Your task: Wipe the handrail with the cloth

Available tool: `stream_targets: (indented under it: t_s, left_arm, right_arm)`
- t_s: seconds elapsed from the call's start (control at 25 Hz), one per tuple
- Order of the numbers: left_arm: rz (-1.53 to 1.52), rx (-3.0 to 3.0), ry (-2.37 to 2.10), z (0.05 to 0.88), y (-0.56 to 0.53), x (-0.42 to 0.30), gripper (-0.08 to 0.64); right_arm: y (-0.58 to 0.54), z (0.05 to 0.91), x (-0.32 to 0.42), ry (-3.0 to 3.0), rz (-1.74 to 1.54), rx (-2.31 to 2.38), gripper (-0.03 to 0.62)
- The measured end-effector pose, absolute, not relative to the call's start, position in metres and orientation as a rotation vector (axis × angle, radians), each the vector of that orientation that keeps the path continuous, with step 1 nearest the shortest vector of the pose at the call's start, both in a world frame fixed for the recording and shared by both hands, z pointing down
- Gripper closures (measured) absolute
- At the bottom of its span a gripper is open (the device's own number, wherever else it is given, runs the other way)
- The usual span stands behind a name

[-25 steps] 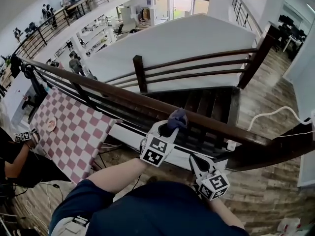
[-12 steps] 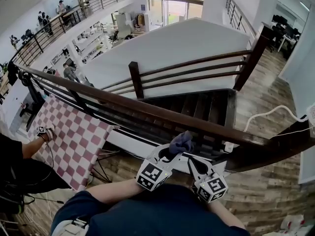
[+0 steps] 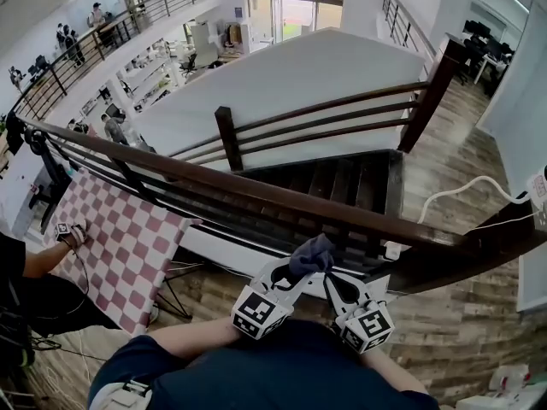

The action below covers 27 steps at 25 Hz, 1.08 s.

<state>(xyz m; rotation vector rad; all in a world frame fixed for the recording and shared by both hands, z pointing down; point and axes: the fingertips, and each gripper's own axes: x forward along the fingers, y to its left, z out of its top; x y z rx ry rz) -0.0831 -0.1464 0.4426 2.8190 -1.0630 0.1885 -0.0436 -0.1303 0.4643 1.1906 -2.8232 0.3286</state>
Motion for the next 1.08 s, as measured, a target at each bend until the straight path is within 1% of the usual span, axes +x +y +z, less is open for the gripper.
stream_targets:
  t_s: [1.08]
  left_arm:
    - [0.215, 2.839, -1.038, 0.4427, -0.1378, -0.0812, 0.469]
  right_arm:
    - [-0.1251, 0.4624, -0.0452, -2.810, 0.319, 1.190, 0.581]
